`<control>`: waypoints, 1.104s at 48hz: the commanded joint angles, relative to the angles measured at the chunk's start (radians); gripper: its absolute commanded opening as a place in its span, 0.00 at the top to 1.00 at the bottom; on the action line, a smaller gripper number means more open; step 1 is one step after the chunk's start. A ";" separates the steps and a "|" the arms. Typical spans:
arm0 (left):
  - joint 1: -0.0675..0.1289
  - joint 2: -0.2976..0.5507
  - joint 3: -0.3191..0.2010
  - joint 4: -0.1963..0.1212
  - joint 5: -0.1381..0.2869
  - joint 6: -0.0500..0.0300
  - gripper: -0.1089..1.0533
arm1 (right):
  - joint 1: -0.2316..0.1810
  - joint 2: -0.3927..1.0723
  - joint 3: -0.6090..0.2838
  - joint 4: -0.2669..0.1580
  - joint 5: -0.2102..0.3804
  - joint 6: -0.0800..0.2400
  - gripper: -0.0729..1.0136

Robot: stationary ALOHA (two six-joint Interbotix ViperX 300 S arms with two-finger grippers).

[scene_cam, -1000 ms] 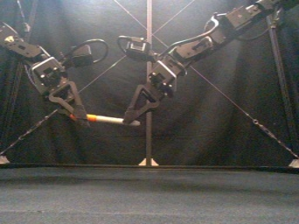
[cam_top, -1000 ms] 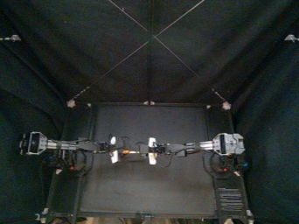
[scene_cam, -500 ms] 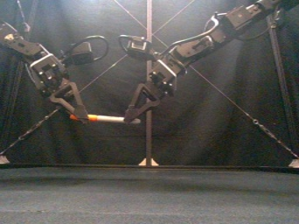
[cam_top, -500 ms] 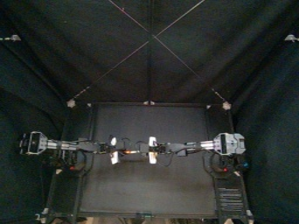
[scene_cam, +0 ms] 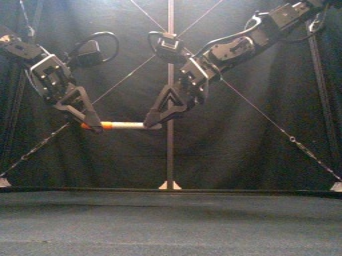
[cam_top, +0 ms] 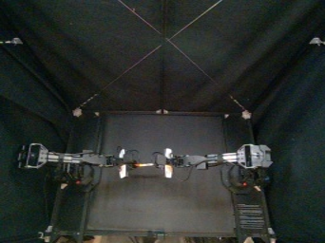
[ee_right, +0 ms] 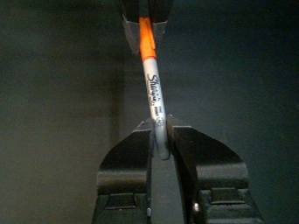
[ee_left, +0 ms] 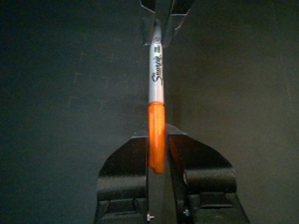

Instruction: Uncap the pen

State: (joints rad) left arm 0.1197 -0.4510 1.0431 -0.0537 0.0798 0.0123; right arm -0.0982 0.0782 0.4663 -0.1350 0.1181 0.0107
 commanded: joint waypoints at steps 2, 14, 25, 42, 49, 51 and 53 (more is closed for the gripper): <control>0.006 -0.037 0.023 0.005 0.006 -0.0031 0.61 | -0.012 -0.071 0.031 0.018 -0.006 0.005 0.47; 0.006 -0.100 0.063 0.003 0.006 -0.0031 0.61 | -0.029 -0.129 0.098 0.035 -0.054 0.005 0.47; 0.003 -0.138 0.081 0.005 0.009 -0.0031 0.61 | -0.043 -0.172 0.143 0.048 -0.067 0.006 0.47; 0.002 -0.163 0.092 0.002 0.043 -0.0046 0.61 | -0.046 -0.206 0.173 0.048 -0.075 0.005 0.47; 0.002 -0.170 0.095 0.002 0.044 -0.0046 0.61 | -0.043 -0.225 0.184 0.044 -0.084 0.005 0.47; 0.002 -0.172 0.097 0.002 0.044 -0.0046 0.61 | -0.040 -0.232 0.189 0.043 -0.087 0.003 0.47; 0.002 -0.175 0.097 0.002 0.044 -0.0046 0.61 | -0.040 -0.239 0.193 0.043 -0.092 0.003 0.47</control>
State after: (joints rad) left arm 0.1212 -0.6197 1.1505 -0.0506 0.1273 0.0077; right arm -0.1396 -0.1104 0.6642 -0.0905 0.0414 0.0138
